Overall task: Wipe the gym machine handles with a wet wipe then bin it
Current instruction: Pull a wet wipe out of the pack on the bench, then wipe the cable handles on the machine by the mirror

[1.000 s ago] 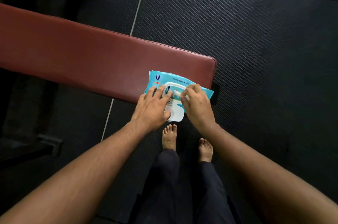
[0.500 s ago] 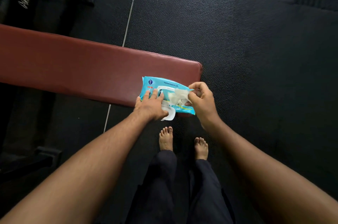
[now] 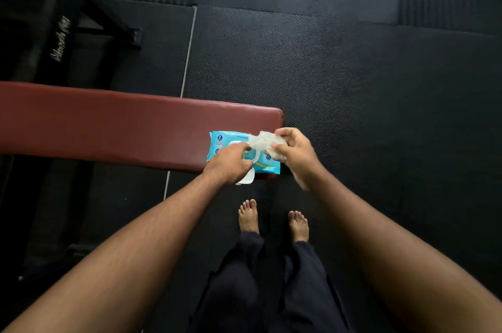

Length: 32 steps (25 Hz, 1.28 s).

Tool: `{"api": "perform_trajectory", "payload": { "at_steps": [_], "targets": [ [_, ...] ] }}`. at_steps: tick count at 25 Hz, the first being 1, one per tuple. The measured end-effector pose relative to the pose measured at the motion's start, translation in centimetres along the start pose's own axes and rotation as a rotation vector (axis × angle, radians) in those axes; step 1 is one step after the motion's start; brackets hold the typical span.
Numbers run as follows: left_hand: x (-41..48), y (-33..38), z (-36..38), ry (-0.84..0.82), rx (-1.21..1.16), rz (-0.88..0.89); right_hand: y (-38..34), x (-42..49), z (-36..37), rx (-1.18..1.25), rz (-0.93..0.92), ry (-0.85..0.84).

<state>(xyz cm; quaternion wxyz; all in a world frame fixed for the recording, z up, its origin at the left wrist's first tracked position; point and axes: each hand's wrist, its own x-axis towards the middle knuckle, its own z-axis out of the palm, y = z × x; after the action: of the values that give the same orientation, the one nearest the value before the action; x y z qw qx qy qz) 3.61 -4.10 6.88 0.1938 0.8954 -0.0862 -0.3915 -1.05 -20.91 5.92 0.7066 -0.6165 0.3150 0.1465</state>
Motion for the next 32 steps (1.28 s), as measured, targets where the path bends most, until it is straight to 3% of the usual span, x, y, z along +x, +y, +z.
{"api": "perform_trajectory", "payload": {
  "at_steps": [4, 8, 13, 22, 27, 32],
  "targets": [
    [-2.4, 4.1, -3.1, 0.055, 0.01, 0.108, -4.9, -3.8, -2.5, 0.255, 0.063, -0.015],
    [-3.3, 13.0, -6.3, 0.079, 0.083, 0.286, -10.1, -8.4, -8.3, 0.319, -0.059, 0.236],
    [-4.7, 32.0, -6.0, 0.043, 0.248, 0.576, -14.4, -16.7, -23.2, 0.312, -0.293, 0.588],
    [-13.9, 63.3, 10.0, -0.125, 0.476, 1.043, -10.8, -37.5, -51.5, 0.424, -0.411, 1.143],
    [-18.3, 77.4, 20.2, -0.221, 0.541, 1.238, -7.0, -46.3, -64.8, 0.416, -0.449, 1.301],
    [-18.9, 92.5, 30.7, -0.288, 0.596, 1.353, -4.9, -50.4, -79.1, 0.576, -0.546, 1.38]
  ]
}}
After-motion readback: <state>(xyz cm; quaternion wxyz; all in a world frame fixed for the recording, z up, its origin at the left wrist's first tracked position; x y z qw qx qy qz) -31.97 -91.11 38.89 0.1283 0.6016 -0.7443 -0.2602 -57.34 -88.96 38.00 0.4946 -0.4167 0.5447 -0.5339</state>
